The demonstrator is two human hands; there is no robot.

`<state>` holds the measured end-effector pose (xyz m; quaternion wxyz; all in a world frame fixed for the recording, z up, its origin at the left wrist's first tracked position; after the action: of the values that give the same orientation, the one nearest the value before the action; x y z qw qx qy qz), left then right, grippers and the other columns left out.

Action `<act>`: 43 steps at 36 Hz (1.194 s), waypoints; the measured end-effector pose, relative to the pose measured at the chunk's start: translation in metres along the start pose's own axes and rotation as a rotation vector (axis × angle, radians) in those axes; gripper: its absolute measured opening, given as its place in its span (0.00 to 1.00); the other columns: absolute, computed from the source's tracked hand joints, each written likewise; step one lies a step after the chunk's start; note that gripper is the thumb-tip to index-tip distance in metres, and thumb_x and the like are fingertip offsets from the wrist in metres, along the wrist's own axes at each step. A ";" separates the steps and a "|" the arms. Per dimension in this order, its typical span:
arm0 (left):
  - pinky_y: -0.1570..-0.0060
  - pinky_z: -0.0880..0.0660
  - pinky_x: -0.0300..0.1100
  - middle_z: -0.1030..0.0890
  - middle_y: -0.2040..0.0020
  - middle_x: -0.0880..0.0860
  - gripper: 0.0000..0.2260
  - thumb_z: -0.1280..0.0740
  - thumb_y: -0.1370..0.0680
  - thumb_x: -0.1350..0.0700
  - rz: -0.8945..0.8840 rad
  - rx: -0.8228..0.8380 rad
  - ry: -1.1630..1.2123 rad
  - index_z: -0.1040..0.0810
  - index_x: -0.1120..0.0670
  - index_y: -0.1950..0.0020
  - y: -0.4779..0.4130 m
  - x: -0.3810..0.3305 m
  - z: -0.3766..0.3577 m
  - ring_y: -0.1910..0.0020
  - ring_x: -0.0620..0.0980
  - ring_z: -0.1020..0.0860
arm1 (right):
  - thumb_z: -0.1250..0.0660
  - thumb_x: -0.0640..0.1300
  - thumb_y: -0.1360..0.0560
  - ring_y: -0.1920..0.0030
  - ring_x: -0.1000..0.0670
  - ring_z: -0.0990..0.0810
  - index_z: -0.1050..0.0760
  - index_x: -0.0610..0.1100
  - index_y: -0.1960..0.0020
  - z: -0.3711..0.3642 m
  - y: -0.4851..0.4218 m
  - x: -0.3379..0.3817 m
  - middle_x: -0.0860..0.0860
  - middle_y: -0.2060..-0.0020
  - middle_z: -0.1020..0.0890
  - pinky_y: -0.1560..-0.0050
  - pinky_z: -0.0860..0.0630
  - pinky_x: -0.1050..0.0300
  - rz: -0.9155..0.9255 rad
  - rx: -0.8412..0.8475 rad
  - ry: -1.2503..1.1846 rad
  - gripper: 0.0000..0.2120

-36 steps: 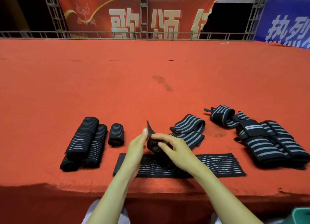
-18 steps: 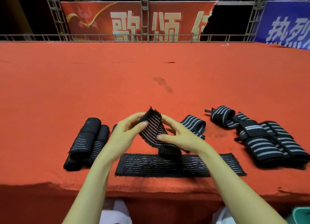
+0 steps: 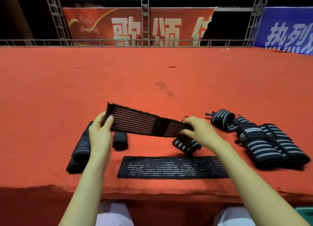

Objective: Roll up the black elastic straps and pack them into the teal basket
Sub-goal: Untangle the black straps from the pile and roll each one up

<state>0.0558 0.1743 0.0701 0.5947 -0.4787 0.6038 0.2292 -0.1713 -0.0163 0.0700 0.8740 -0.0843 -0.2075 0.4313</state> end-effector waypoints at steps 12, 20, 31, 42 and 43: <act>0.49 0.29 0.45 0.19 0.52 0.54 0.05 0.35 0.21 0.57 0.153 0.086 -0.449 0.26 0.55 0.47 0.030 0.063 -0.002 0.50 0.53 0.22 | 0.38 0.37 0.24 0.54 0.36 0.24 0.26 0.39 0.44 0.024 0.021 -0.037 0.43 0.49 0.25 0.56 0.33 0.49 -0.206 -0.211 0.337 0.09; 0.51 0.32 0.43 0.21 0.54 0.52 0.06 0.33 0.23 0.59 0.163 0.143 -0.629 0.21 0.57 0.47 0.042 0.074 0.013 0.52 0.51 0.24 | 0.35 0.42 0.26 0.50 0.41 0.22 0.25 0.43 0.50 0.012 0.057 -0.083 0.45 0.53 0.22 0.54 0.27 0.49 -0.461 -0.045 0.094 0.05; 0.59 0.20 0.46 0.20 0.58 0.56 0.13 0.28 0.27 0.63 0.253 0.146 -0.570 0.27 0.58 0.45 0.050 0.074 0.021 0.64 0.52 0.20 | 0.26 0.43 0.28 0.35 0.42 0.28 0.30 0.36 0.34 0.009 0.093 -0.113 0.40 0.36 0.26 0.37 0.33 0.50 -0.770 -0.221 -0.498 0.26; 0.56 0.29 0.47 0.23 0.66 0.51 0.11 0.30 0.26 0.62 0.138 0.254 -0.888 0.26 0.57 0.47 0.062 0.077 0.022 0.59 0.57 0.23 | 0.26 0.43 0.29 0.46 0.39 0.23 0.29 0.40 0.43 -0.017 0.117 -0.114 0.42 0.51 0.21 0.48 0.28 0.50 -0.786 -0.103 -0.234 0.19; 0.57 0.31 0.46 0.23 0.66 0.51 0.11 0.30 0.26 0.62 0.134 0.249 -0.887 0.26 0.58 0.47 0.062 0.078 0.022 0.59 0.56 0.23 | 0.26 0.43 0.29 0.46 0.39 0.23 0.29 0.41 0.43 -0.018 0.116 -0.114 0.42 0.49 0.20 0.48 0.28 0.49 -0.784 -0.106 -0.204 0.18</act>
<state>0.0267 0.1964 -0.0257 0.8325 -0.2193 0.3434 0.3753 -0.3088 -0.0338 -0.0169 0.9415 -0.0005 -0.3315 0.0602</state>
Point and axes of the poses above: each hand's wrist, its own y-axis away from the middle knuckle, its own z-axis out of the back of the hand, x = y × z, the point moved 3 cm from there along -y, towards the middle knuckle
